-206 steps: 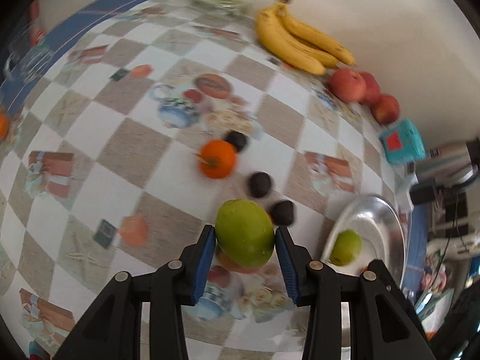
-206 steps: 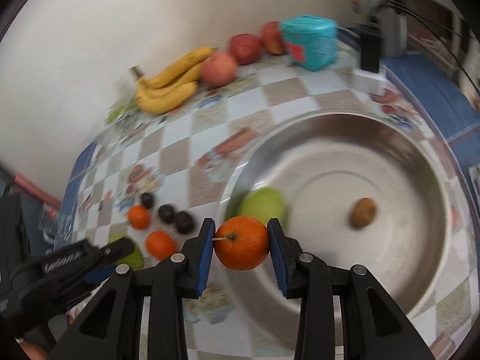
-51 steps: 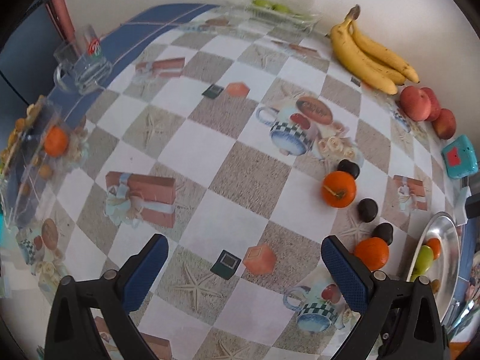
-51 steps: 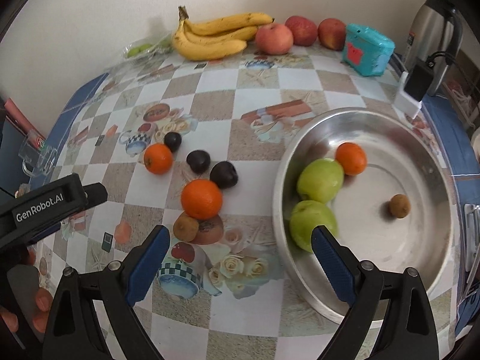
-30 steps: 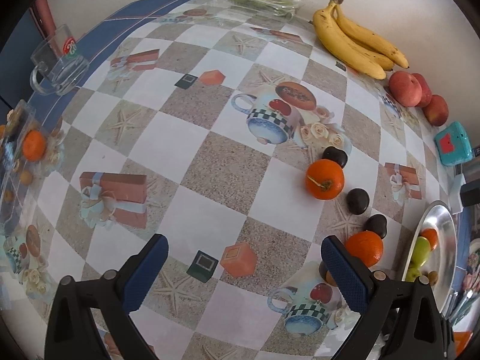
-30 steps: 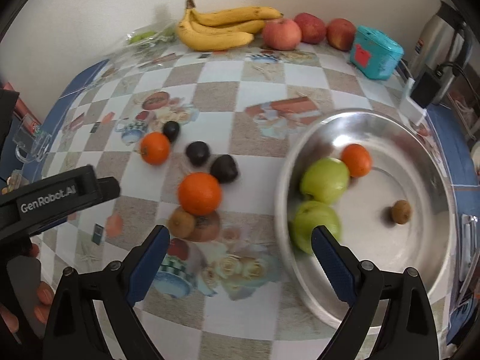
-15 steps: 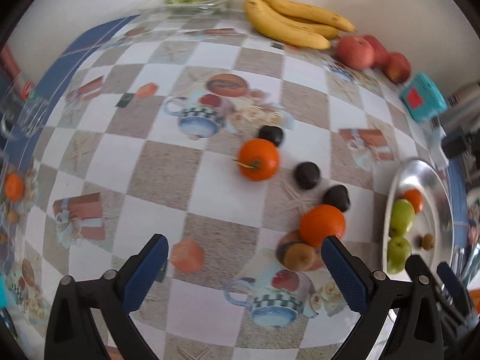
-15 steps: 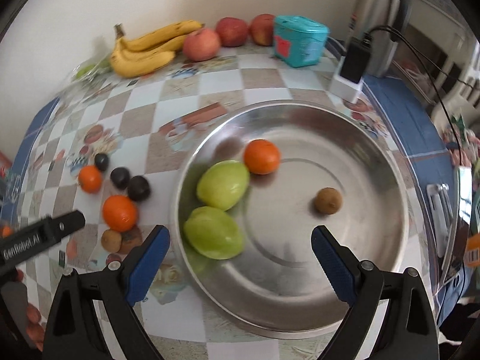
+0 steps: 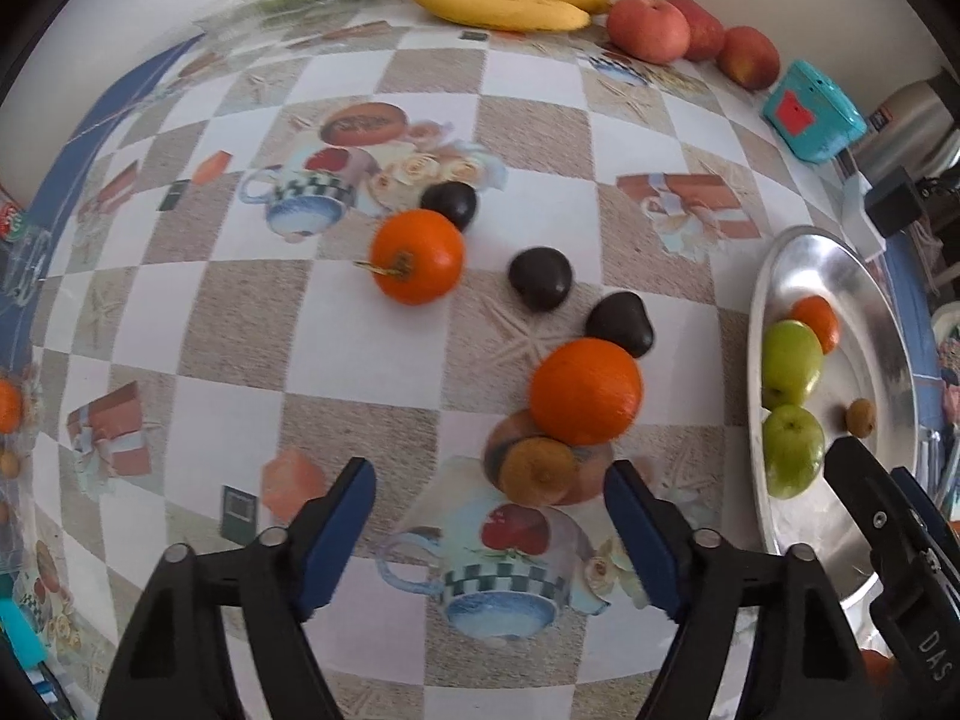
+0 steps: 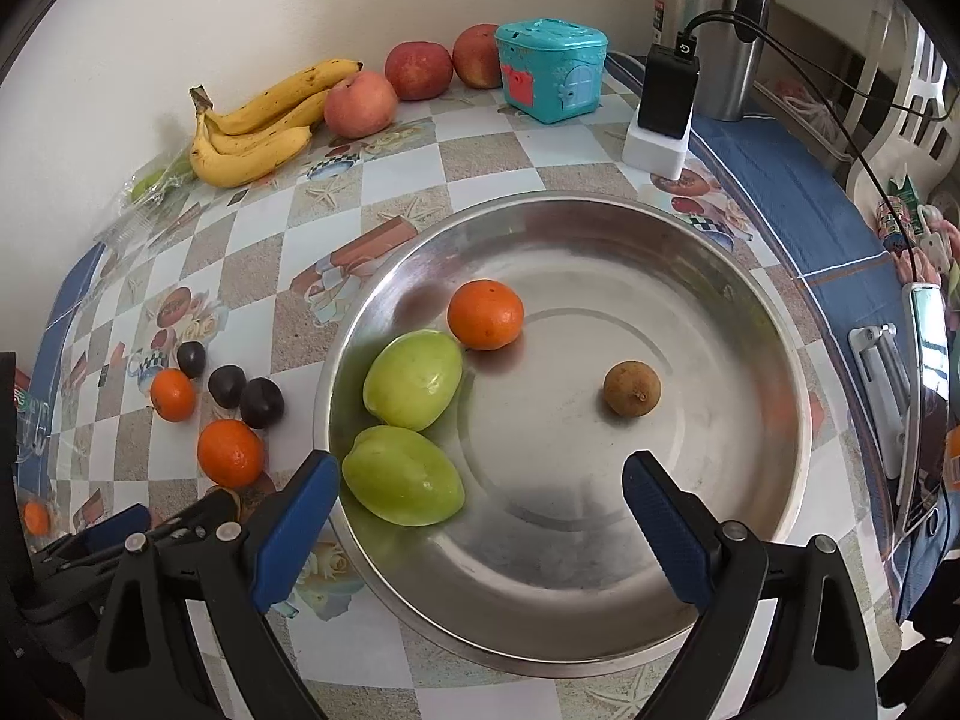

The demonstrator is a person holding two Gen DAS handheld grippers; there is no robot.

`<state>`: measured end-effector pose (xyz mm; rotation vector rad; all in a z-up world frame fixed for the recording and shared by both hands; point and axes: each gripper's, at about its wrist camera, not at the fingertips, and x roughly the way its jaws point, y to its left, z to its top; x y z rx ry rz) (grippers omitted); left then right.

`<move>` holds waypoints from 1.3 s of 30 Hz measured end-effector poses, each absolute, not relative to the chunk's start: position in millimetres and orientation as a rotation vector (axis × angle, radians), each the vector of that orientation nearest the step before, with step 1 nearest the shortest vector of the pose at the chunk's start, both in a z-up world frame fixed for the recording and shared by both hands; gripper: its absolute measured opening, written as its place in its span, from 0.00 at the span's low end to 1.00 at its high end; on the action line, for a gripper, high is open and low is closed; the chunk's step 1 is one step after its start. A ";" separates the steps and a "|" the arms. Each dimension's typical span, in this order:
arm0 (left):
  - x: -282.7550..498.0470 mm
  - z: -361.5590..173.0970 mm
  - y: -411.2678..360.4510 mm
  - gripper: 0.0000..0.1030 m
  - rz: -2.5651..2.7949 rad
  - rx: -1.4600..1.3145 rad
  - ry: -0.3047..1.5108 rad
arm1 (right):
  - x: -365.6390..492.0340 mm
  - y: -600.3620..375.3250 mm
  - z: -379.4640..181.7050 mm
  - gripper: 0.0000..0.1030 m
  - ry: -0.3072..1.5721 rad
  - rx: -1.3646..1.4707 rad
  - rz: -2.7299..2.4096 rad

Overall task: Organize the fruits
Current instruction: 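Close the left gripper on the brown kiwi and lift it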

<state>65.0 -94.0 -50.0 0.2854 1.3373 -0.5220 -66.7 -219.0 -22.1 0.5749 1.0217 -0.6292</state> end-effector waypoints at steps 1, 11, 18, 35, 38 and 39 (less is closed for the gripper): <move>62.6 -51.0 -96.0 0.69 -0.530 0.287 1.338 | -67.1 -219.0 -22.0 0.93 1.021 0.576 -0.629; 57.7 -56.7 -112.3 0.47 -0.566 0.286 1.338 | -65.6 -217.7 -23.4 0.93 1.031 0.578 -0.622; 58.9 -60.4 -111.7 0.27 -0.554 0.288 1.346 | -64.8 -217.0 -24.8 0.93 1.038 0.581 -0.620; 66.2 -52.8 -91.7 0.27 -0.551 0.219 1.368 | -61.5 -214.5 -30.3 0.93 1.069 0.569 -0.615; 69.1 -43.2 -87.0 0.27 -0.567 0.173 1.360 | -61.2 -214.4 -31.2 0.93 1.073 0.570 -0.614; 69.7 -40.5 -85.0 0.27 -0.570 0.165 1.354 | -61.2 -214.4 -31.6 0.93 1.074 0.570 -0.614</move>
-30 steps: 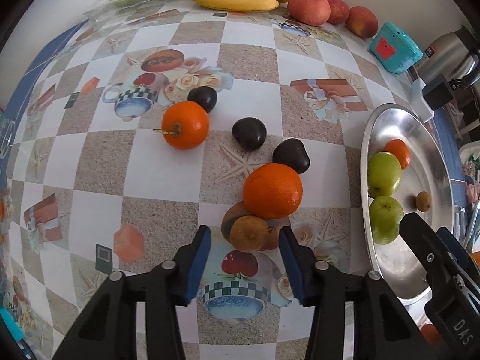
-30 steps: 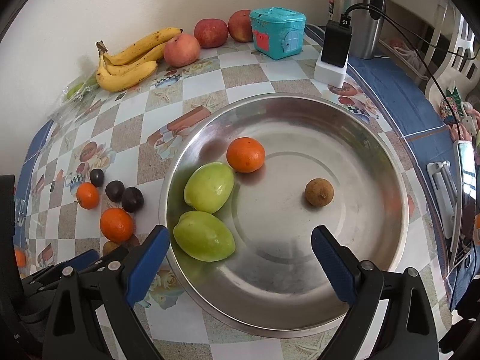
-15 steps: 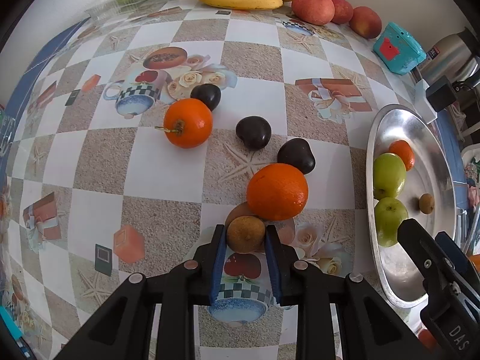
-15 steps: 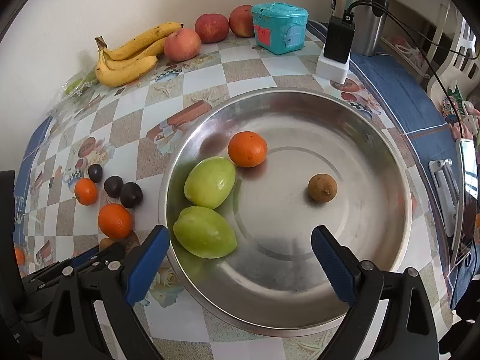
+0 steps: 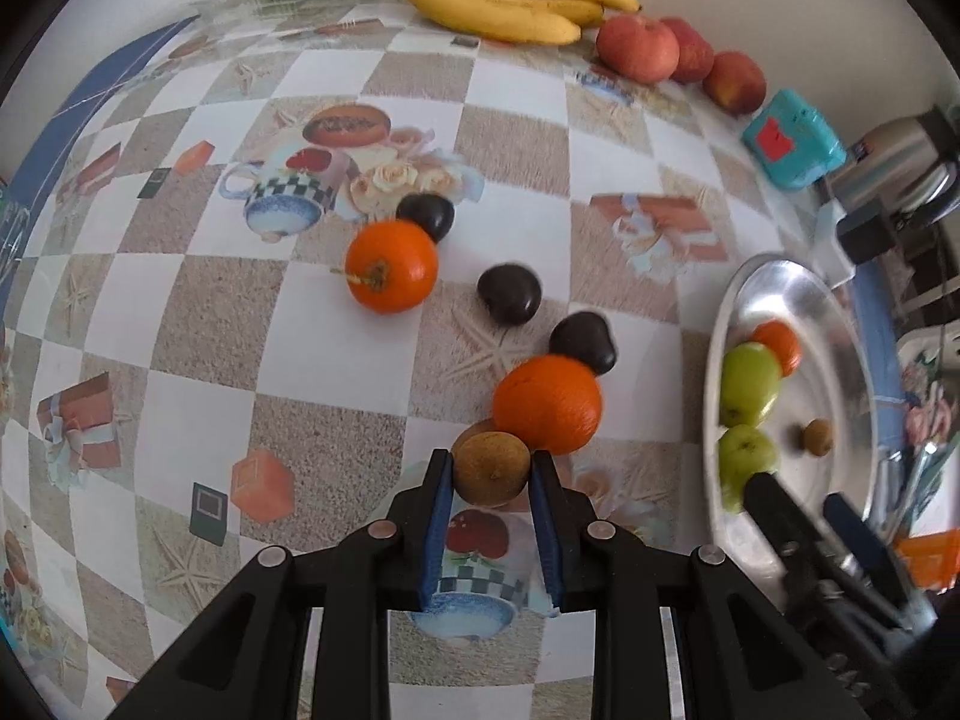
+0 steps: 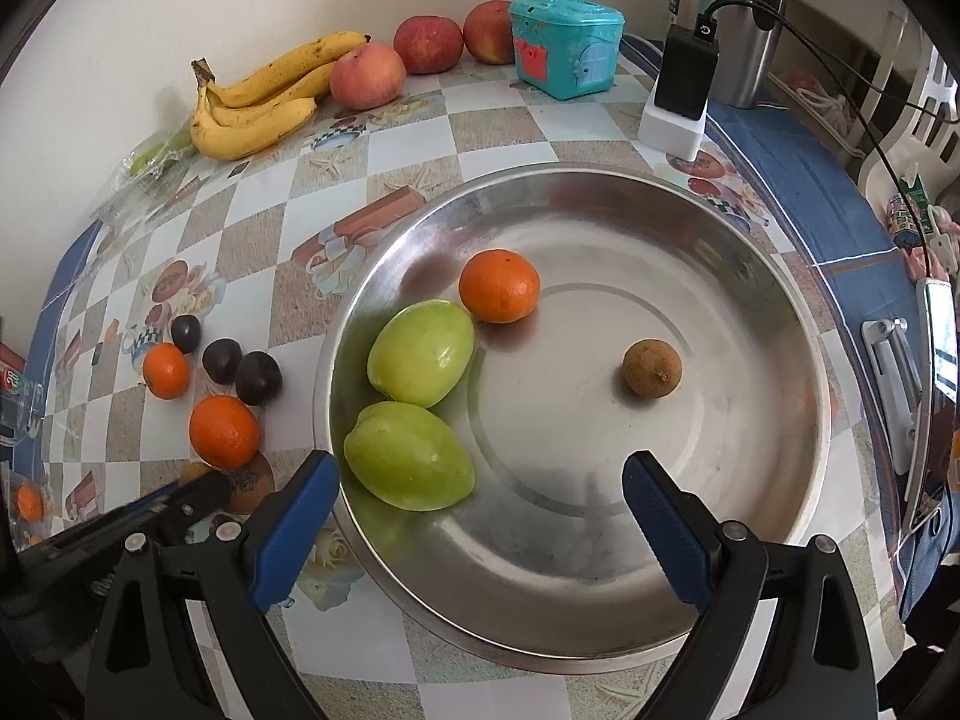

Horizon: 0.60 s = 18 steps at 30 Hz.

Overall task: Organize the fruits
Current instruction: 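Close the left gripper on the brown kiwi and lift it, then hold the kiwi in the left gripper while the right gripper approaches the large orange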

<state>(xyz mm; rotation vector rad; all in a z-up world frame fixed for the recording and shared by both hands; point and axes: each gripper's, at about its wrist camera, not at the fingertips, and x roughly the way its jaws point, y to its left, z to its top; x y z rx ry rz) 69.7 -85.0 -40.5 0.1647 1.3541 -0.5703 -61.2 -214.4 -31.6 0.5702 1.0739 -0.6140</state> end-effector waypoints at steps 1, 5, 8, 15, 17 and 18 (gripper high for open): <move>70.1 -37.6 -84.0 0.27 -0.573 0.158 1.348 | -61.1 -214.5 -32.0 0.93 1.075 0.571 -0.614; 71.9 -28.2 -79.5 0.27 -0.581 0.126 1.335 | -60.6 -214.4 -33.8 0.93 1.082 0.573 -0.613; 77.7 -24.4 -71.6 0.27 -0.576 0.079 1.341 | -60.2 -213.9 -34.4 0.93 1.086 0.569 -0.614; 96.2 -16.7 -43.8 0.27 -0.500 -0.037 1.327 | -56.3 -210.3 -37.2 0.93 1.098 0.566 -0.607; 102.6 -14.2 -33.2 0.27 -0.470 -0.068 1.316 | -52.9 -206.6 -37.4 0.93 1.101 0.558 -0.598; 105.8 -12.4 -27.1 0.27 -0.455 -0.083 1.309 | -50.8 -204.3 -37.2 0.93 1.103 0.552 -0.592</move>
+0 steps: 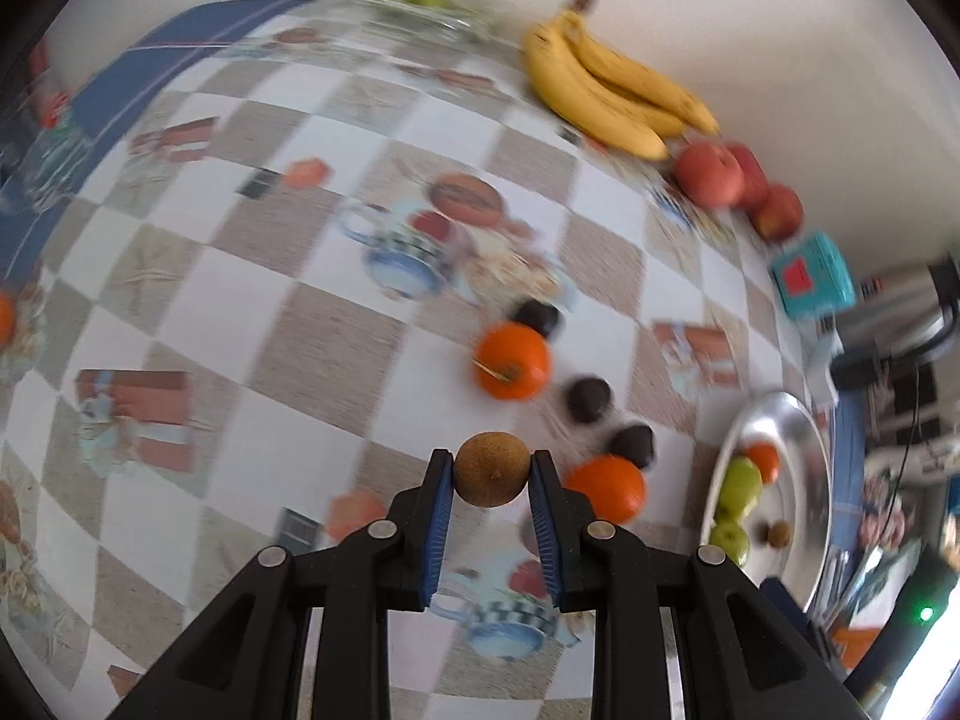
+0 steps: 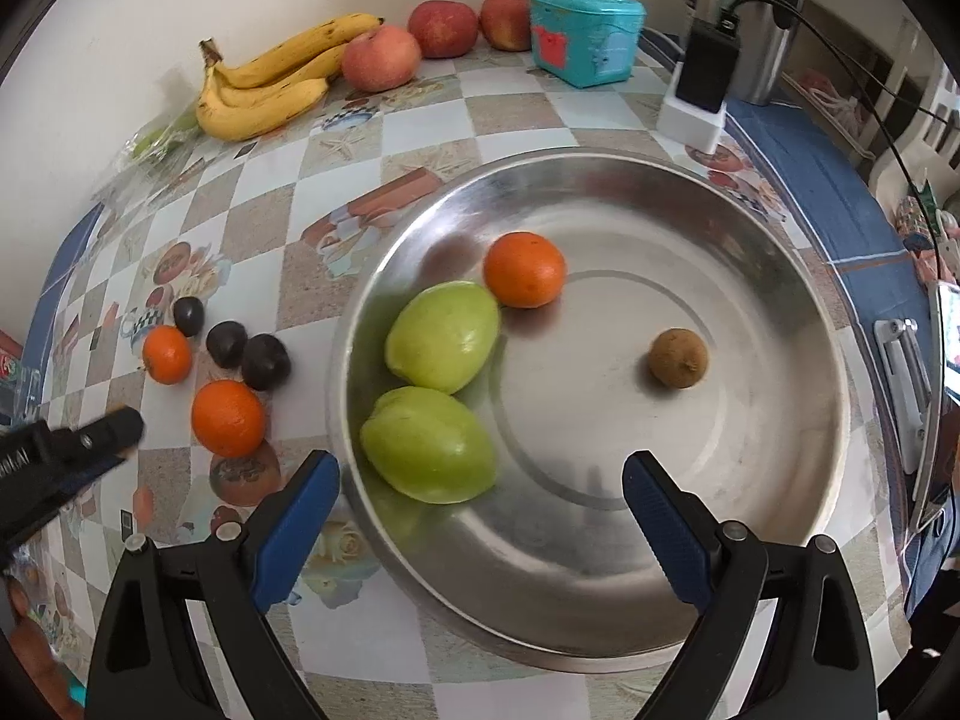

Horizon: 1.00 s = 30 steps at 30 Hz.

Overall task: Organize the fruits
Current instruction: 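Hold the kiwi in the left gripper while the right gripper approaches the large orange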

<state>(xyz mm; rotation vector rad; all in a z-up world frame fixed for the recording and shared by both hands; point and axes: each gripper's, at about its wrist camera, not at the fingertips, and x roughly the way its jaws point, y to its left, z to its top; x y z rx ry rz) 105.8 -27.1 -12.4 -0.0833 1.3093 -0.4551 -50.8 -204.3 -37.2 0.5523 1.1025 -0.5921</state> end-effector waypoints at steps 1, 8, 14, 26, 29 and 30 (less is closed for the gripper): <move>108.8 -11.7 -22.0 0.27 -0.444 -0.098 1.303 | -49.2 -202.5 -36.9 0.93 1.102 0.549 -0.587; 124.8 -5.1 13.2 0.27 -0.377 -0.195 1.280 | -24.3 -172.1 -27.2 0.93 1.076 0.502 -0.492; 127.7 0.8 24.8 0.27 -0.367 -0.220 1.263 | -5.9 -146.8 -19.2 0.93 1.058 0.459 -0.415; 130.2 -5.5 28.8 0.27 -0.358 -0.222 1.287 | 22.1 -123.1 -26.2 0.93 1.037 0.446 -0.331; 131.3 -9.1 26.5 0.27 -0.354 -0.211 1.296 | 26.5 -124.2 -34.2 0.93 1.054 0.441 -0.338; 131.6 -10.2 25.8 0.27 -0.353 -0.210 1.299 | 28.1 -124.7 -36.8 0.93 1.059 0.441 -0.340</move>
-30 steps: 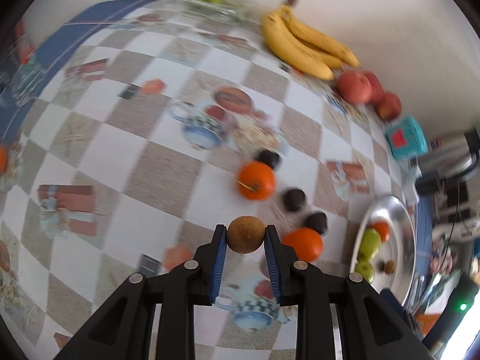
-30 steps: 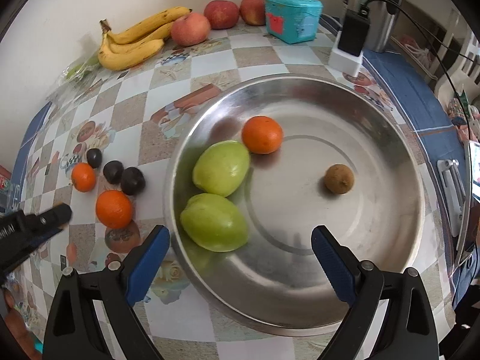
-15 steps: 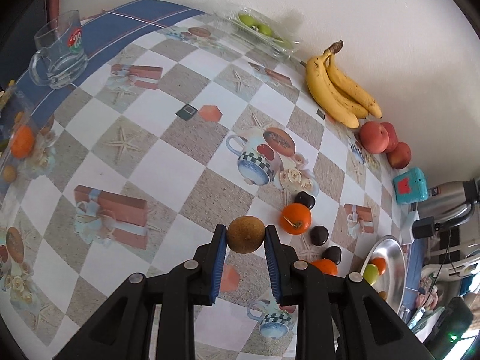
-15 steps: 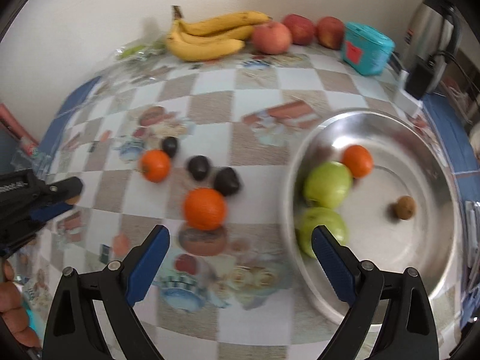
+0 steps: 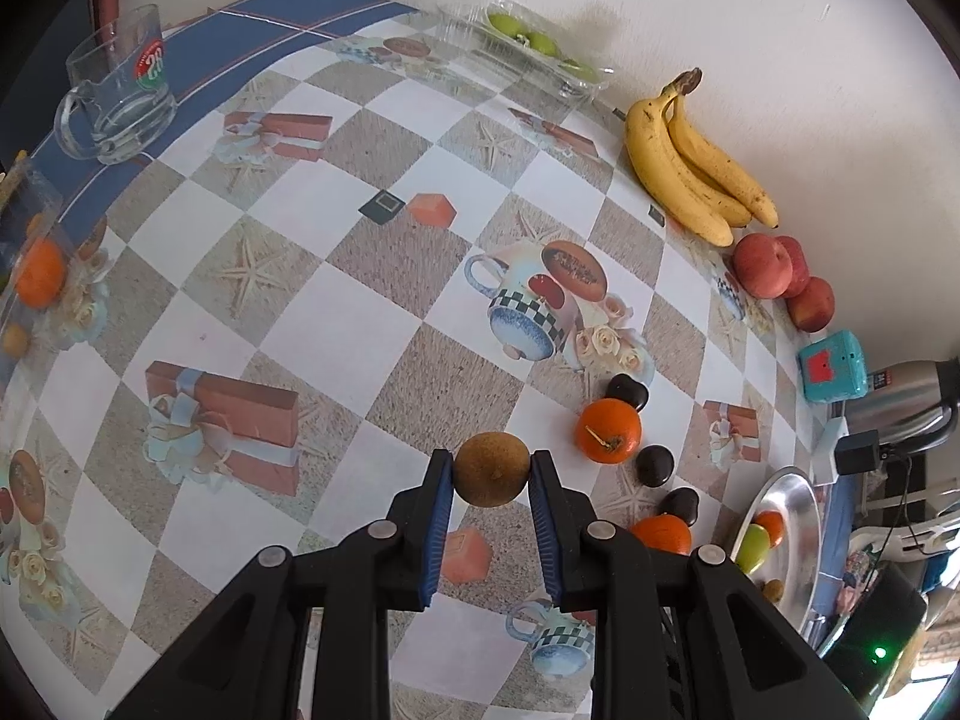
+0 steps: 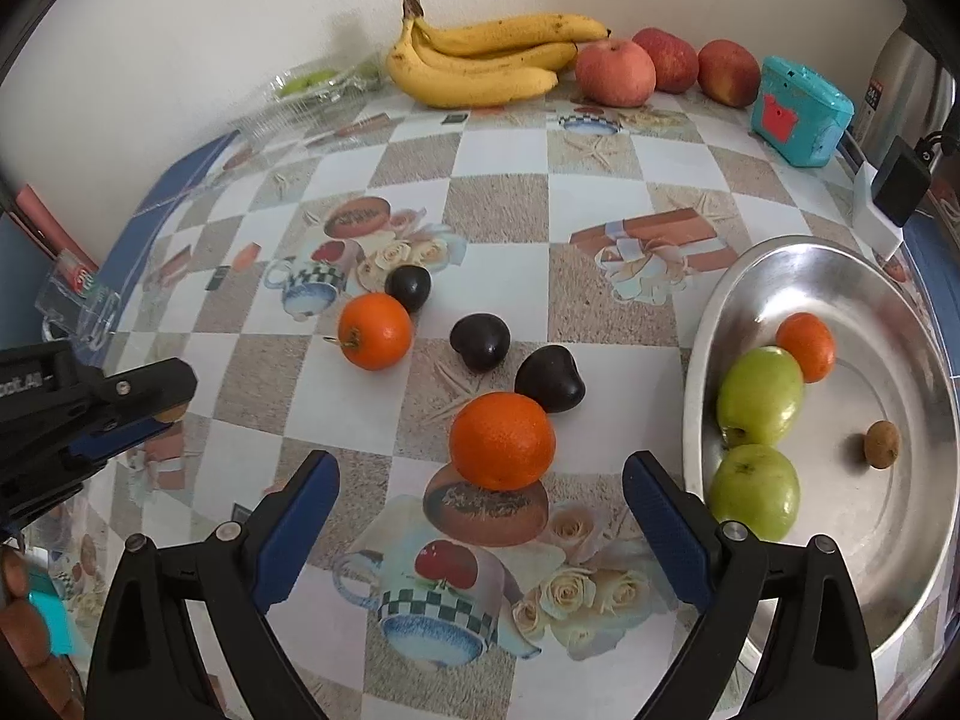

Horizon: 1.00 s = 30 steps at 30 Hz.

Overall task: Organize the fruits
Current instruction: 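Hold the kiwi in the left gripper while the right gripper approaches the large orange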

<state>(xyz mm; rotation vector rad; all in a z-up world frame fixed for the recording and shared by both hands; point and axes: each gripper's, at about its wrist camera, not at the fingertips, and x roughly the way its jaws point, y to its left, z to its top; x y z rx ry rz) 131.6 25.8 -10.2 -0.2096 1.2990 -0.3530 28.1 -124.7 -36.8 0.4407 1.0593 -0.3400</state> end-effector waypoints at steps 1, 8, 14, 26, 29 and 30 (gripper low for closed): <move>132.1 -11.5 25.1 0.27 -0.353 -0.208 1.303 | 29.9 -124.8 -38.6 0.93 1.062 0.441 -0.340; 133.2 -14.6 21.3 0.27 -0.358 -0.198 1.314 | 38.4 -127.8 -55.2 0.93 1.105 0.441 -0.350; 134.8 -16.7 17.5 0.27 -0.362 -0.188 1.322 | 48.2 -127.9 -66.8 0.93 1.129 0.407 -0.377; 135.0 -19.5 14.2 0.27 -0.368 -0.184 1.336 | 57.3 -121.1 -75.6 1.00 1.116 0.345 -0.443; 135.0 -19.5 14.2 0.27 -0.371 -0.187 1.338 | 54.8 -119.8 -76.3 1.00 1.091 0.345 -0.455; 135.1 -19.2 14.1 0.27 -0.372 -0.187 1.337 | 54.1 -119.7 -76.3 1.00 1.086 0.345 -0.458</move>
